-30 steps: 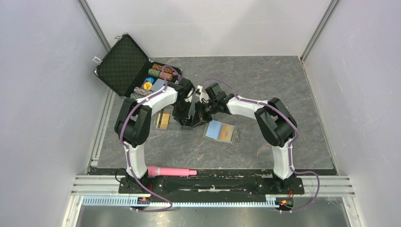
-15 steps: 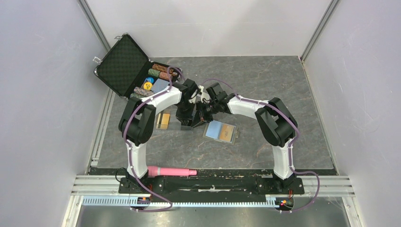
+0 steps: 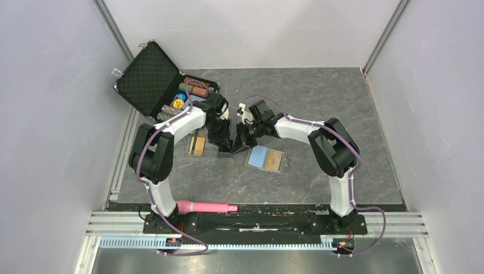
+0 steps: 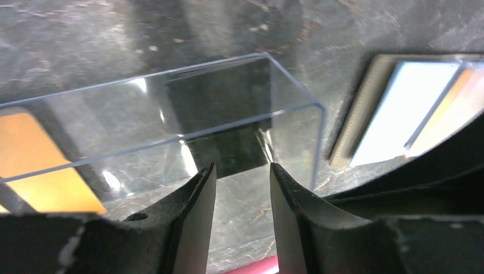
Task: Put the credit cards into the card holder
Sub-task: Pick up the credit card from the storage box.
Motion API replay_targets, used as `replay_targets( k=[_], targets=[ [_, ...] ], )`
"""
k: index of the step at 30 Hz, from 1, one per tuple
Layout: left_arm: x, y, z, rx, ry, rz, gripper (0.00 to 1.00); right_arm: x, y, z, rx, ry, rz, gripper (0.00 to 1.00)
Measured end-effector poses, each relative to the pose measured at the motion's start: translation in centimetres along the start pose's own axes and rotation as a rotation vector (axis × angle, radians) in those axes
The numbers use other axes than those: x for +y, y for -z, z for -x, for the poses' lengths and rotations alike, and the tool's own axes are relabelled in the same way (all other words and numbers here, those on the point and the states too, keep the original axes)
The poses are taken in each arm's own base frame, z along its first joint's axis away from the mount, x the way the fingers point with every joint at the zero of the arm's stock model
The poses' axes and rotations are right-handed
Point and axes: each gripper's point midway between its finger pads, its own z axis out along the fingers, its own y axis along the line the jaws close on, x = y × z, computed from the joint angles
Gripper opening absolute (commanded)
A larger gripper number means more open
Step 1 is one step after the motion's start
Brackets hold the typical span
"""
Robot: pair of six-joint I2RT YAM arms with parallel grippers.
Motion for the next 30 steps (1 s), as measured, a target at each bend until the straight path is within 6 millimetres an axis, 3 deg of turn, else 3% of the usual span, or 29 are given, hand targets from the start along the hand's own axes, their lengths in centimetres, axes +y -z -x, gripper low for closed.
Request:
replay_targets(
  k=[9, 10, 15, 19, 22, 25, 26, 30],
  targets=[
    [3.9, -0.7, 0.1, 0.009, 0.102, 0.026, 0.48, 0.0, 0.0, 0.0, 0.001, 0.003, 0.001, 0.15],
    [3.9, -1.0, -0.1, 0.018, 0.103, 0.026, 0.45, 0.0, 0.0, 0.0, 0.001, 0.003, 0.001, 0.16],
    [3.2, -1.9, -1.0, 0.069, 0.099, -0.003, 0.12, 0.0, 0.0, 0.0, 0.001, 0.004, 0.001, 0.16],
    [3.0, -2.0, -1.1, 0.076, 0.092, -0.009, 0.03, 0.0, 0.0, 0.0, 0.001, 0.002, 0.002, 0.15],
    [3.0, -2.0, -1.2, 0.077, 0.089, -0.002, 0.06, 0.0, 0.0, 0.0, 0.001, 0.003, 0.002, 0.16],
    [2.9, -1.8, -1.1, 0.078, 0.072, 0.018, 0.28, 0.0, 0.0, 0.0, 0.001, 0.002, 0.002, 0.15],
    [2.7, -1.7, -1.1, 0.081, 0.061, 0.025, 0.31, 0.0, 0.0, 0.0, 0.001, 0.002, 0.002, 0.15],
    [2.0, -1.6, -1.1, 0.085, 0.016, 0.059, 0.29, 0.0, 0.0, 0.0, 0.001, 0.002, 0.002, 0.16]
  ],
)
